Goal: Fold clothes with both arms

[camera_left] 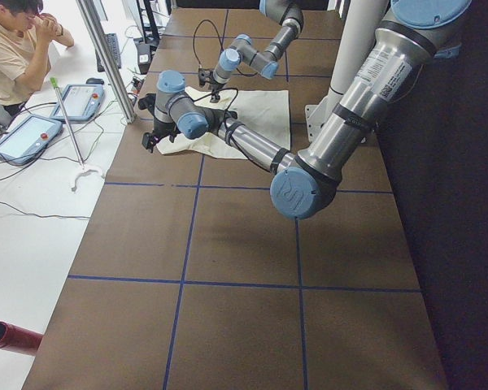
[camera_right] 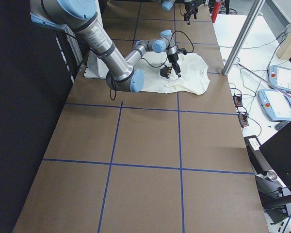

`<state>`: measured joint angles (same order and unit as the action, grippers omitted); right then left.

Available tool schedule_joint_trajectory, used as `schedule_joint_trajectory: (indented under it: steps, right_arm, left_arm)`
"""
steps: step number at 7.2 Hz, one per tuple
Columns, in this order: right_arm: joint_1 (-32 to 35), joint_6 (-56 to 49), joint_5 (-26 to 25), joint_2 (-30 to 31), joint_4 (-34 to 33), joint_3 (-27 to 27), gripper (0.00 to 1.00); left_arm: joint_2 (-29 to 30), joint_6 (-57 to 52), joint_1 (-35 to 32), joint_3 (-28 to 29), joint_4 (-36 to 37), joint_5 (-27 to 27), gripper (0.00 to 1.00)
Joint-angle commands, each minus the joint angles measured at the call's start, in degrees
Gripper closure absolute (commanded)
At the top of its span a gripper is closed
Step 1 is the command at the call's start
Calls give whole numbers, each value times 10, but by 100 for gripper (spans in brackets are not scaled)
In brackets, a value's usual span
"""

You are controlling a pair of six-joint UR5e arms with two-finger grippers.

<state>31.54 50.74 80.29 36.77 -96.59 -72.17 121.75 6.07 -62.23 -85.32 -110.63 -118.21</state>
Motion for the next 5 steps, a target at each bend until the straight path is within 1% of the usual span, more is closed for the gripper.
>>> schedule_joint_trajectory:
  steps: [1,3,4,5]
  right_arm:
    - [-15,-6,-35,-20,-3,42,26]
    - [-26,-10,-52,-21,-43,41,26]
    - [-31,-26,-70,-16,-46,43,29]
    - [-31,-36,-76,-17,-47,43,33]
  left_arm:
    - [0,0,1,2,0,0,0]
    - [0,0,1,2,0,0,0]
    - [0,0,1,2,0,0,0]
    - [0,0,2,2,0,0,0]
